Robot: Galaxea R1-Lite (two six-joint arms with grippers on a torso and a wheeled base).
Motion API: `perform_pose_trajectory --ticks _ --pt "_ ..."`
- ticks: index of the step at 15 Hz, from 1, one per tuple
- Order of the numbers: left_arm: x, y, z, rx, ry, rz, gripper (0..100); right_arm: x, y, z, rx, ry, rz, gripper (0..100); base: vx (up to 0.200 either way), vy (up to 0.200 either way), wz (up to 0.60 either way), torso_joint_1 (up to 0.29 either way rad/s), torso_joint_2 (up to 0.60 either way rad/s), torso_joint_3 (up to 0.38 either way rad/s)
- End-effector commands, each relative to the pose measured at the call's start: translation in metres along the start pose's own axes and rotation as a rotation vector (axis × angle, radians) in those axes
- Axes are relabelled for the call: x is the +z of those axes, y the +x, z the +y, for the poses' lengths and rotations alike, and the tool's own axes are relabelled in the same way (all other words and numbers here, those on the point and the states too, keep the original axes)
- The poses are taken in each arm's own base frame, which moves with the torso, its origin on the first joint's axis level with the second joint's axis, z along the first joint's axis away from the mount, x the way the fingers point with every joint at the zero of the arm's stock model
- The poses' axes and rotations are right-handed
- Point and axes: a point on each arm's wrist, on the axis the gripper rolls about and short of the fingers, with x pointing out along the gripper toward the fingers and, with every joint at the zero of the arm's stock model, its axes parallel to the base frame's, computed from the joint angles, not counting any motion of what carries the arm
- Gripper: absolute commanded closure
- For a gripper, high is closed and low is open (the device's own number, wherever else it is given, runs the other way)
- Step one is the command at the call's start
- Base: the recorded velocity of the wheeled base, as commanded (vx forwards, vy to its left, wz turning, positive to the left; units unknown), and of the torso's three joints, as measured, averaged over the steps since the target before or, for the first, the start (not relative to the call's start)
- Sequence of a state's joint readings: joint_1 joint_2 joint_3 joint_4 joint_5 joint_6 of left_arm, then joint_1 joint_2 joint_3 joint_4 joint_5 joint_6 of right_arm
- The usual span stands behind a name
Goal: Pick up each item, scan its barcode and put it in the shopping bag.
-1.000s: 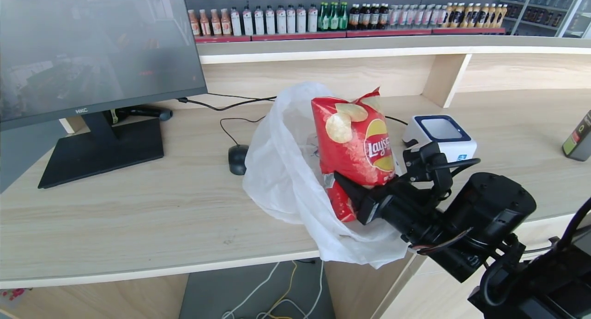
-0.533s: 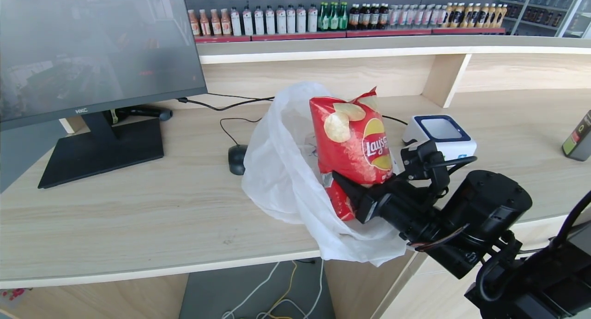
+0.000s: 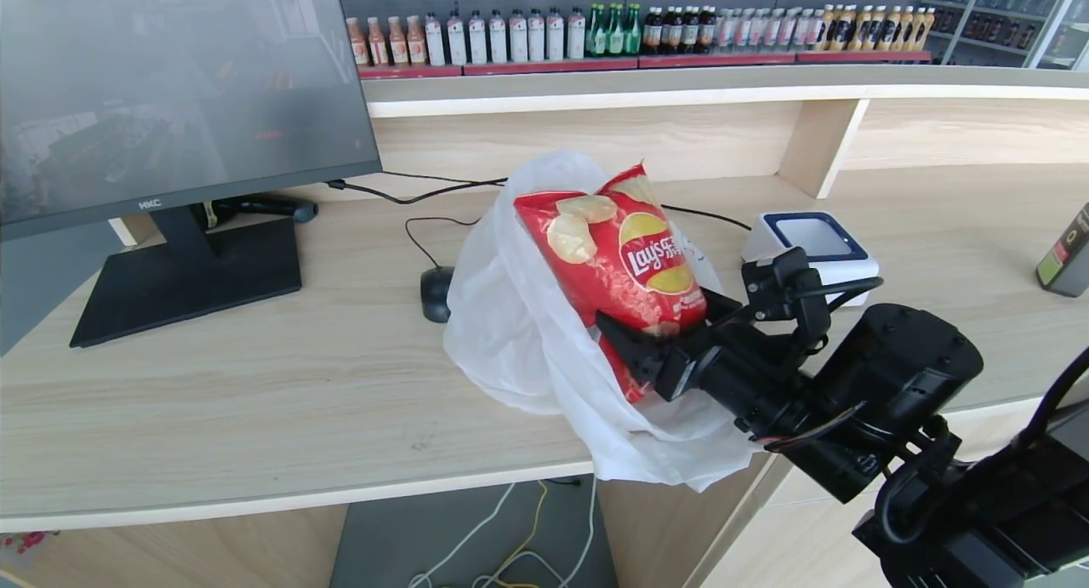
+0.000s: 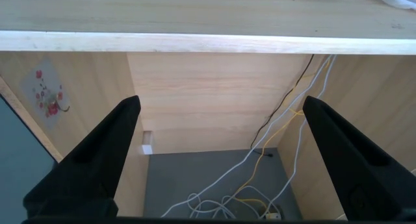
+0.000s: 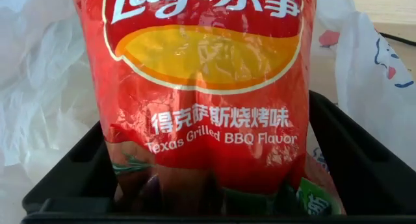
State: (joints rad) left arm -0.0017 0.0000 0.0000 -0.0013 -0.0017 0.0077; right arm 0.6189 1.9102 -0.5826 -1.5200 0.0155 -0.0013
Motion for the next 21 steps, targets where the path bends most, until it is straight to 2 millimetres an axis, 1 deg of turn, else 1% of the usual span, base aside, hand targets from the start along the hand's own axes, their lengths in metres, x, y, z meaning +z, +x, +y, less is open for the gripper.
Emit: perform_pose_trajectory --ticks 1,3,4,7,10,12,13,14,17,21 --pt "0.000 0.000 0.000 0.000 0.000 0.000 0 0.013 -0.005 0.000 -0.001 -0.001 -0.038 0 0.000 0.000 0.00 0.000 0.00 0.000" --pt "0.000 0.000 0.000 0.002 -0.002 0.000 0 0.024 -0.009 0.000 -0.001 -0.001 -0.068 0 0.000 0.000 0.00 0.000 0.00 0.000" --pt "0.000 0.000 0.000 0.000 0.000 0.000 0 0.026 -0.011 0.000 -0.001 -0.002 -0.075 0 0.000 0.000 0.00 0.000 0.00 0.000" --pt "0.000 0.000 0.000 0.000 0.002 0.000 0 0.039 -0.024 0.000 -0.001 -0.007 -0.102 0 0.000 0.000 0.00 0.000 0.00 0.000" --pt "0.000 0.000 0.000 0.000 0.002 0.000 0 0.058 -0.042 0.000 -0.003 -0.012 -0.148 0 0.000 0.000 0.00 0.000 0.00 0.000" --pt "0.000 0.000 0.000 0.000 0.002 0.000 0 0.065 -0.057 0.001 -0.005 -0.013 -0.162 0 0.000 0.000 0.00 0.000 0.00 0.000" --pt "0.000 0.000 0.000 0.000 0.002 0.000 0 0.067 -0.062 0.001 -0.007 -0.021 -0.167 0 -0.200 0.000 0.00 -0.002 0.00 -0.002" --pt "0.000 0.000 0.000 0.000 0.002 0.000 0 0.068 -0.064 0.000 -0.009 -0.021 -0.167 0 -0.200 0.000 0.00 0.007 0.01 0.002" --pt "0.000 0.000 0.000 0.000 0.000 0.000 0 0.067 -0.060 0.000 -0.007 -0.023 -0.168 0 -0.200 0.000 0.00 0.006 0.01 -0.002" --pt "0.000 0.000 0.000 0.000 0.005 0.000 0 0.068 -0.058 0.001 -0.004 -0.041 -0.173 0 0.000 0.000 0.00 0.000 0.00 0.000"
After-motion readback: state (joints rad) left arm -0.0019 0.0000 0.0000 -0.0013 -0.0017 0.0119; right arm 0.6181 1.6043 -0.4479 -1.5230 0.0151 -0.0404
